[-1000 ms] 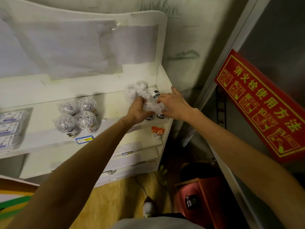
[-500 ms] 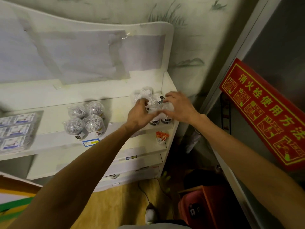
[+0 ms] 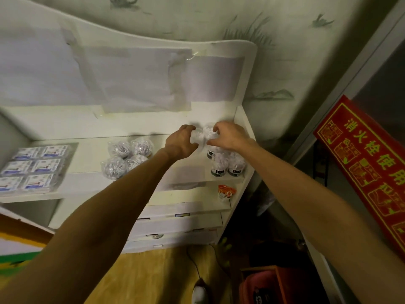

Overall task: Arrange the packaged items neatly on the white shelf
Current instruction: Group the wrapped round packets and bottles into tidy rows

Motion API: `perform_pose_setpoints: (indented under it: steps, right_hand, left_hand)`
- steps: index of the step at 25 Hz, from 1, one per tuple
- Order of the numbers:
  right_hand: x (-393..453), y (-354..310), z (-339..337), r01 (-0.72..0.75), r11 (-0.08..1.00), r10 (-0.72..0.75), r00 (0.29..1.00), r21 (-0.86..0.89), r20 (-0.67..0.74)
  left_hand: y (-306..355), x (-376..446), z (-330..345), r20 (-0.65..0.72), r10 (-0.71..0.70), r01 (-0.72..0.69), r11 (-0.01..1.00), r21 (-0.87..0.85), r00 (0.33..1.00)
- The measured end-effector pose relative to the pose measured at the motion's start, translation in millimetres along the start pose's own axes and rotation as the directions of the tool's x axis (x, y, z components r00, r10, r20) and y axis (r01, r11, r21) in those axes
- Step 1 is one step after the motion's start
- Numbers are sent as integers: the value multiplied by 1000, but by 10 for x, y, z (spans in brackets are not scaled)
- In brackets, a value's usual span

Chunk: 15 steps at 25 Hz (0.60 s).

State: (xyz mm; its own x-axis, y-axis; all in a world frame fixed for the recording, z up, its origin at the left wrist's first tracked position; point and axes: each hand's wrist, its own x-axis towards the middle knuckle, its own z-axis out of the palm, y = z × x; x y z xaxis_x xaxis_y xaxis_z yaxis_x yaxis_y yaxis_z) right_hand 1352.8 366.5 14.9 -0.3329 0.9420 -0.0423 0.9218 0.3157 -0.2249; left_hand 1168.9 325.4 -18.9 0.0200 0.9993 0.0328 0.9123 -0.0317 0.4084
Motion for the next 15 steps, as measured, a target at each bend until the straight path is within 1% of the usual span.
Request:
perform_pose_setpoints:
  steps: [3, 7, 9, 13, 15]
  right_hand:
    - [-12, -31, 33, -48, 998, 47, 999, -32, -21]
    - [-71, -42, 95, -115, 992, 117, 992, 50, -52]
    - [-85, -55, 120, -126, 990, 131, 989, 68, -74]
    - [-92, -52, 150, -145, 983, 154, 986, 116, -66]
    - [-106, -39, 147, -151, 974, 164, 984, 167, -67]
  left_hand:
    - [-68, 46, 36, 18, 16, -17, 999, 45, 1000]
    - [-54, 161, 63, 49, 10, -13, 998, 66, 999]
    - [-2, 218, 72, 26, -4, 2, 997, 73, 1000]
    - [30, 244, 105, -53, -27, 36, 985, 168, 998]
    - [-21, 193, 100, -77, -47, 57, 989, 136, 996]
